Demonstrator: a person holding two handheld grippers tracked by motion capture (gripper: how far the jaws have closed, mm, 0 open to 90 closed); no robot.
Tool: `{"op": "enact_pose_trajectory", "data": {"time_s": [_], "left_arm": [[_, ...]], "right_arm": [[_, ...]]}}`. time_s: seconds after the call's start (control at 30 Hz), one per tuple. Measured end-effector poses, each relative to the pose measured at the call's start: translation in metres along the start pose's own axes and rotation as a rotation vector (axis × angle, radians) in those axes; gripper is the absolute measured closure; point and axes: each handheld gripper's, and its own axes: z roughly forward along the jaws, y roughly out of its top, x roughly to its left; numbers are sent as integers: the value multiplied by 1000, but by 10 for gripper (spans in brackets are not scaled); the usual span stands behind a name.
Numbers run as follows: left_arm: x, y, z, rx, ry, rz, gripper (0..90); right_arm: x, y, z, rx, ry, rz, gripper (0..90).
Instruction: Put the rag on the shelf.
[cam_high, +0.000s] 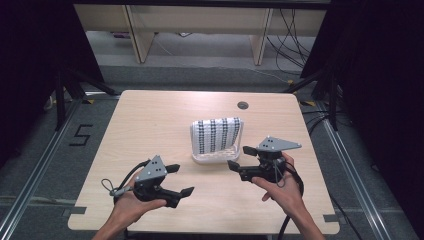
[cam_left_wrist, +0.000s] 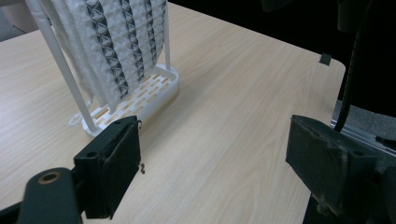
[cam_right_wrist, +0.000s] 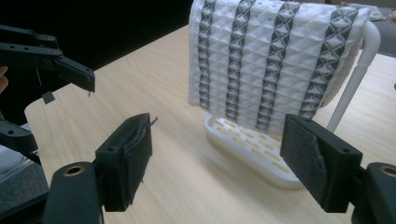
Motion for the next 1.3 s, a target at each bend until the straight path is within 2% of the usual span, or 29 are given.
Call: {"op": "enact_pose_trajectory", "data": {"time_s": [0.03, 0.1, 0.17, 0.23, 0.27, 0.33, 0.37, 0.4, 0.43, 0.47, 0.5, 0.57, 0.6, 0.67, 0.7, 0.73, 0.83, 0.87, 0.93, 0.97, 1.0, 1.03, 1.07, 1.1, 1.13, 1.17, 1.2, 1.27, 1.3], "left_arm": [[-1, -2, 0, 1, 0, 1, 173], [-3, -5, 1, 8, -2, 0, 173], [-5, -9, 2, 21, 2, 3, 173], [-6, -12, 2, 25, -2, 5, 173], [-7, -14, 3, 18, 2, -2, 173], [-7, -17, 3, 15, 5, 5, 173], [-7, -18, 3, 15, 11, 1, 173], [-7, -20, 3, 8, 8, -9, 173], [-7, -21, 2, 12, 8, -7, 173], [-7, -23, 2, 11, 8, -6, 173], [-8, -24, 2, 4, 7, -14, 173], [-8, -27, 2, 4, 6, -14, 173], [-8, -27, 2, 5, 6, -17, 173], [-9, -29, 1, 5, 7, -21, 173], [-9, -31, 1, 6, 5, -20, 173], [-9, -32, 2, -1, -2, -25, 173], [-10, -37, 2, 9, -4, -33, 173], [-10, -39, 2, 5, -8, -31, 173], [-10, -43, 2, 15, 0, -30, 173], [-10, -45, 2, 19, -4, -22, 173], [-11, -47, 2, 23, 6, -31, 173], [-11, -49, 2, 26, 8, -24, 173], [-11, -51, 3, 22, -1, -32, 173], [-11, -53, 2, 28, 4, -25, 173], [-11, -54, 2, 36, 5, -31, 173], [-12, -56, 2, 29, 6, -37, 173], [-11, -57, 2, 36, 3, -32, 173], [-14, -61, 3, 42, 12, -34, 173], [-13, -62, 3, 57, 16, -10, 173]], "right_arm": [[2, -1, 0, 1, -5, 15, 252], [3, -4, 0, -1, -19, -37, 244], [6, -8, 0, 15, -10, -17, 238], [9, -12, 0, 3, 0, -23, 238], [11, -13, -1, 18, 2, -1, 238], [10, -16, 0, 5, -13, -43, 237], [12, -18, 0, 2, -4, -17, 237], [11, -19, 0, -1, -7, -45, 237], [14, -21, -1, 13, -5, -6, 237], [12, -22, -1, 9, -7, -28, 238], [13, -23, 0, 2, 11, -15, 239], [12, -25, -1, -4, 4, -29, 241], [14, -27, -1, 4, 7, 0, 244], [15, -31, -1, 0, 3, 10, 246], [14, -33, 0, 1, 14, 3, 246], [15, -36, -1, 14, -1, 9, 247], [17, -42, 1, 16, 21, 18, 246], [15, -44, 2, 15, 10, -6, 246], [19, -48, 1, 34, 20, 33, 246], [17, -49, 3, 17, 25, 4, 246], [19, -50, 2, 30, 23, 22, 246], [18, -51, 2, 23, 20, 6, 246], [20, -53, 2, 32, 30, 38, 246], [17, -54, 3, 18, 30, -3, 246], [19, -55, 2, 28, 36, 25, 246], [21, -57, 1, 44, 23, 47, 246], [20, -58, 2, 26, 33, 30, 246], [18, -62, 2, 35, 30, 15, 246], [21, -65, 2, 42, 37, 46, 246]]}}
